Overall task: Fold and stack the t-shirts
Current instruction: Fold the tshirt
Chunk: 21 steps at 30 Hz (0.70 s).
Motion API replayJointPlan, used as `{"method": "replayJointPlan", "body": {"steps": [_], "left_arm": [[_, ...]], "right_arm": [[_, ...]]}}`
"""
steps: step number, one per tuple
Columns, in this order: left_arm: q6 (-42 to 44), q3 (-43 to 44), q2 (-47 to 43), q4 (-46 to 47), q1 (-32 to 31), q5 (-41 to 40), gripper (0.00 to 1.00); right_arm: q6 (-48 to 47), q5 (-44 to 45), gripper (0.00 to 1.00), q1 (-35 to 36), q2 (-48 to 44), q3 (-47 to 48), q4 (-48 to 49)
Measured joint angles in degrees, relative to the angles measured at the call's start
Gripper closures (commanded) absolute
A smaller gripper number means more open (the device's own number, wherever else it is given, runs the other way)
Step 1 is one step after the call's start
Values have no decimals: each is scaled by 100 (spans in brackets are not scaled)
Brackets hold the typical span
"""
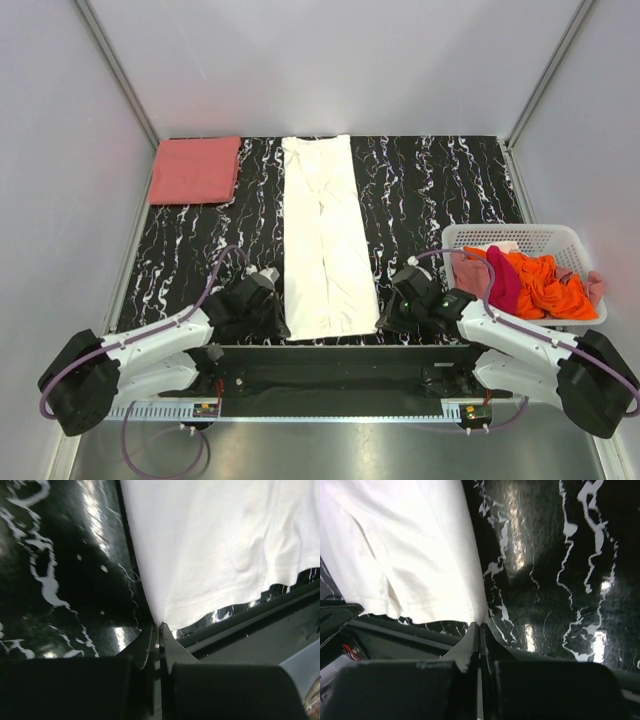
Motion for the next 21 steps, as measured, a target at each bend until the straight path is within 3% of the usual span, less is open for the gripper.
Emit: {"method": "replayJointPlan", "body": {"steps": [9,10,11,12,21], "left_arm": [[-564,-2,-247,-94,-684,-131,100],[-599,-2,-216,-105,-693,-144,100],[-623,-2,-175,-109,-693,-155,100],[-638,-2,-125,-111,-693,-168,100],[-695,-4,-20,-105,-695,-219,100]], "right_arm": [[286,13,98,385,-437,-66,-326],[289,17,88,385,-446,-68,-345],[313,20,68,385,-446,-70,-356],[319,20,64,387,-444,-74,-363],[299,44,57,396,-490,-332,-570]]}}
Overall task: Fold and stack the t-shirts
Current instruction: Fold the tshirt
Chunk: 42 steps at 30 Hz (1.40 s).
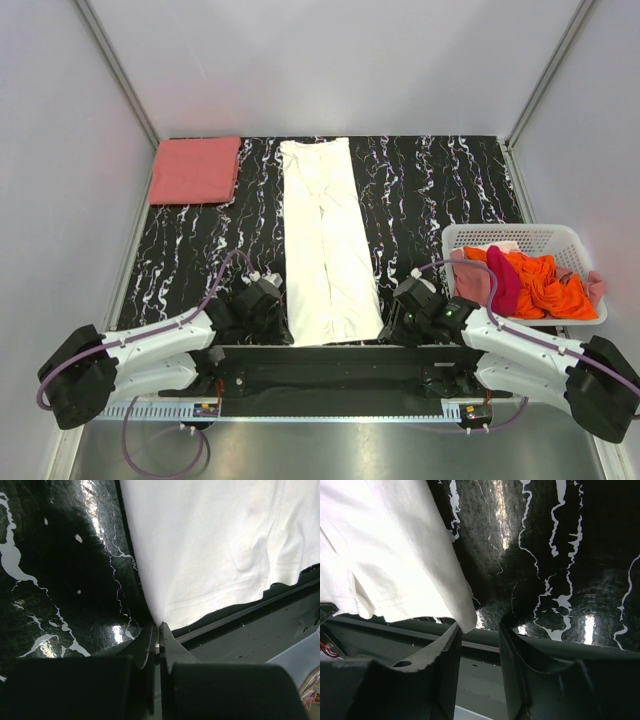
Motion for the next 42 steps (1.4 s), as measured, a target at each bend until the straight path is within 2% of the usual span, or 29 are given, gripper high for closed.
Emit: {"method": "replayJointPlan", "body": {"steps": [10,13,14,16,17,23,29,35,42], "left_arm": [[0,0,4,9,0,-2,100],[0,-2,-31,2,0,-26,100],[0,-2,-59,-2,0,-42,100],[0,-2,-111,-2,0,-46,100],[0,-2,-133,0,0,-46,100],[-2,26,-181,-26,2,-37,100],[63,570,-103,-188,251,68,100],[553,1381,656,-190,1209,398,100],[1379,2503,2098,-275,2308,763,100]], "right_arm": [[-20,192,60,0,162,42,188],[-59,258,70,2,238,46,291],[-70,264,82,2,269,46,328],[-125,289,96,4,339,46,369],[-125,286,100,4,365,46,369],[-170,275,100,4,223,74,326],[-350,280,100,7,302,595,238],[-925,361,100,-120,1342,1600,175],[-2070,256,100,-1108,2741,3189,162]]}}
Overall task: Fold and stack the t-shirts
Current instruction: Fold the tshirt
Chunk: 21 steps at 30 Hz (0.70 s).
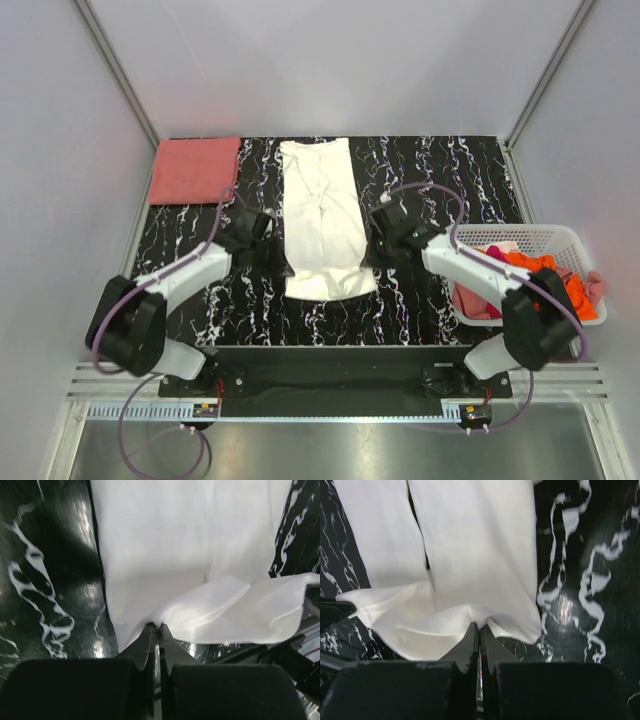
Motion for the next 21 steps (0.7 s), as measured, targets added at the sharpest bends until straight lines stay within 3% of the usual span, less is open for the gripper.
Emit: {"method": "replayJointPlan", "body": {"steps": [10,21], "left_arm": [[710,2065,1864,-114,973,352,100],[918,3268,2957,-177,1436,595,100]], "right_arm": [[-1346,-498,100,-863,2315,2459,-61],[-2006,-756,100,-1228,3320,4350,-656]]}}
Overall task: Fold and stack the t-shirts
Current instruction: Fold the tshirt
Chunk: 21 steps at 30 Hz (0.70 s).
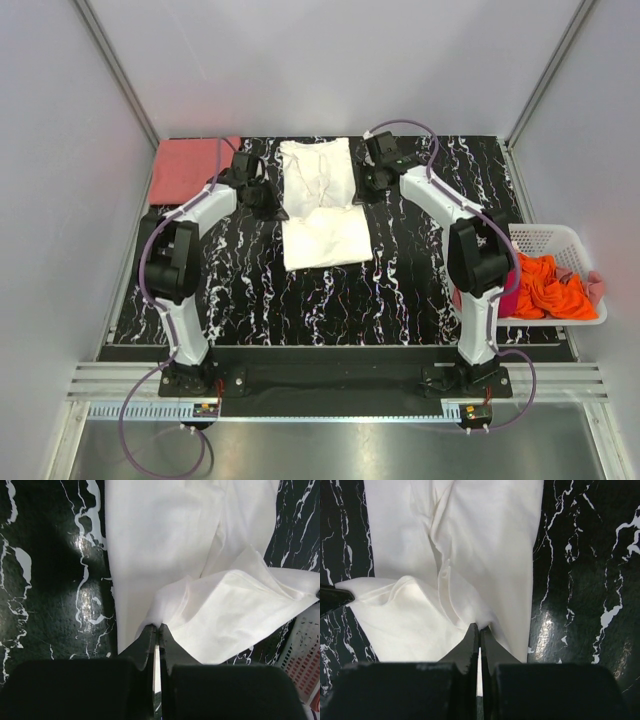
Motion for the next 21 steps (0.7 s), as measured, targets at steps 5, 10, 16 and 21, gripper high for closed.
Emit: {"method": "replayJointPlan", "body": {"steps": [5,10,16,21], "left_arm": [[22,481,317,-42,87,22,100],[24,737,612,-20,153,15,86],[160,1200,1182,-227,278,-81,68],[363,1707,1366,-564,304,-319,67]], "right_arm": [[-177,-50,100,-131,492,557,-170],[-323,-144,97,-177,1021,1016,-225],[-501,-9,76,-192,1554,1469,-321],[-573,170,64,-203,1768,1858,-363]]}}
